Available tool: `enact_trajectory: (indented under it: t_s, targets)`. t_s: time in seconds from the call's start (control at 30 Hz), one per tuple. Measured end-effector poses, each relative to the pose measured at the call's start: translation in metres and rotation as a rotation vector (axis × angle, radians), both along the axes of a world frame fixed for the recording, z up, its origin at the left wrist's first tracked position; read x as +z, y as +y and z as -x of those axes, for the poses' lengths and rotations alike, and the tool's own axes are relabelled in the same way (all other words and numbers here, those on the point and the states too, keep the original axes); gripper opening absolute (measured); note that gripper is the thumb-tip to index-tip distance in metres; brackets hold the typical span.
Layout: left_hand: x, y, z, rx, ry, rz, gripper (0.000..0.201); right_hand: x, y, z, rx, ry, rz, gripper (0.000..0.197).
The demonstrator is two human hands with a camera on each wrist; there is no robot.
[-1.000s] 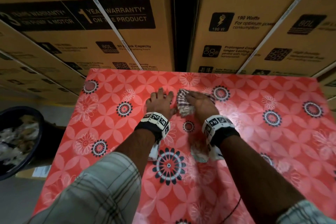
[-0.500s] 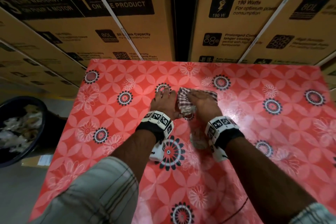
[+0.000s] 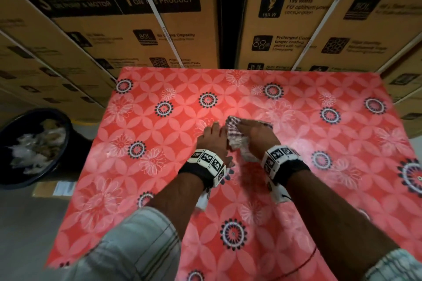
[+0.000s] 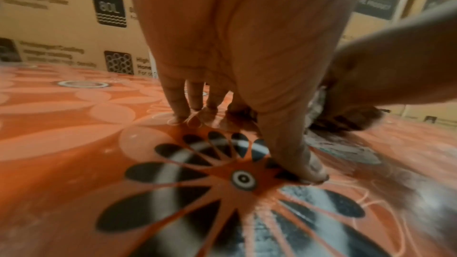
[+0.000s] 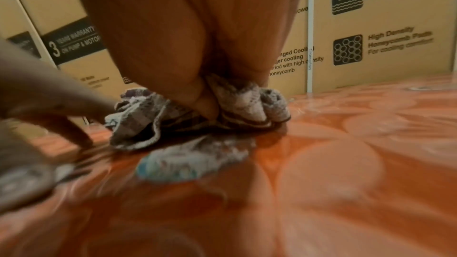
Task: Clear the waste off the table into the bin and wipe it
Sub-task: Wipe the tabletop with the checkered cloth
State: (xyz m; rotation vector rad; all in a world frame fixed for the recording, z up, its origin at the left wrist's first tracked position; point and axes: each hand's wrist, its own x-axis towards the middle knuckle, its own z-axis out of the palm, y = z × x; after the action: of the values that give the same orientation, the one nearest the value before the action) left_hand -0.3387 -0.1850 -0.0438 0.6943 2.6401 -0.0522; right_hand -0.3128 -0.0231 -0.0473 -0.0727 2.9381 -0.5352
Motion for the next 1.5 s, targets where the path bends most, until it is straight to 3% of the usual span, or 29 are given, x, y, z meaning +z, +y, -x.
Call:
enact_trajectory:
  t_s: [0.17, 0.27, 0.33, 0.4, 0.5, 0.7, 0.83, 0.9, 1.0, 1.1, 1.2, 1.27, 1.4, 1.5]
  targets:
    - [0.000, -0.003, -0.001, 0.007, -0.007, -0.032, 0.103, 0.007, 0.007, 0.010, -0.025, -0.131, 0.033, 0.056]
    - [0.001, -0.005, -0.005, -0.012, -0.011, -0.010, 0.097, 0.020, 0.002, 0.015, -0.026, -0.193, -0.059, 0.067]
    - [0.004, -0.007, -0.011, -0.014, -0.032, -0.001, 0.098, 0.030, -0.005, 0.003, -0.025, -0.191, -0.126, 0.074]
    - [0.006, -0.010, -0.021, -0.008, -0.043, -0.004, 0.101, 0.031, -0.012, -0.020, 0.015, -0.188, -0.167, 0.070]
    - [0.007, -0.014, -0.041, -0.012, -0.055, -0.002, 0.107, 0.026, -0.019, -0.057, 0.058, -0.174, -0.142, 0.058]
    - [-0.005, -0.025, -0.076, -0.032, -0.060, 0.041, 0.123, 0.031, -0.020, -0.066, -0.045, -0.164, -0.031, 0.062]
    - [-0.006, -0.031, -0.086, -0.016, -0.036, 0.010, 0.114, 0.027, -0.022, -0.071, -0.049, -0.122, -0.063, 0.058]
    - [-0.004, -0.033, -0.096, -0.010, -0.056, 0.021, 0.115, 0.017, -0.025, -0.087, -0.027, -0.086, -0.076, 0.061]
    - [-0.002, -0.038, -0.115, -0.005, -0.071, 0.030, 0.115, 0.010, -0.033, -0.125, -0.042, -0.110, -0.005, 0.050]
    - [0.001, -0.044, -0.129, -0.038, -0.086, 0.046, 0.114, 0.003, -0.037, -0.156, 0.062, -0.049, -0.055, 0.064]
    - [-0.001, -0.047, -0.141, -0.028, -0.098, 0.035, 0.116, -0.003, -0.032, -0.147, 0.086, -0.131, -0.111, 0.060]
    - [-0.006, -0.051, -0.147, -0.028, -0.084, 0.014, 0.115, -0.005, -0.030, -0.140, 0.102, -0.091, -0.139, 0.053]
    - [-0.008, -0.062, -0.160, -0.039, -0.067, -0.014, 0.107, 0.003, -0.045, -0.149, -0.002, -0.133, -0.091, 0.050]
    - [-0.009, -0.067, -0.173, -0.015, -0.068, -0.040, 0.102, 0.012, -0.062, -0.189, 0.019, -0.084, 0.003, 0.056]
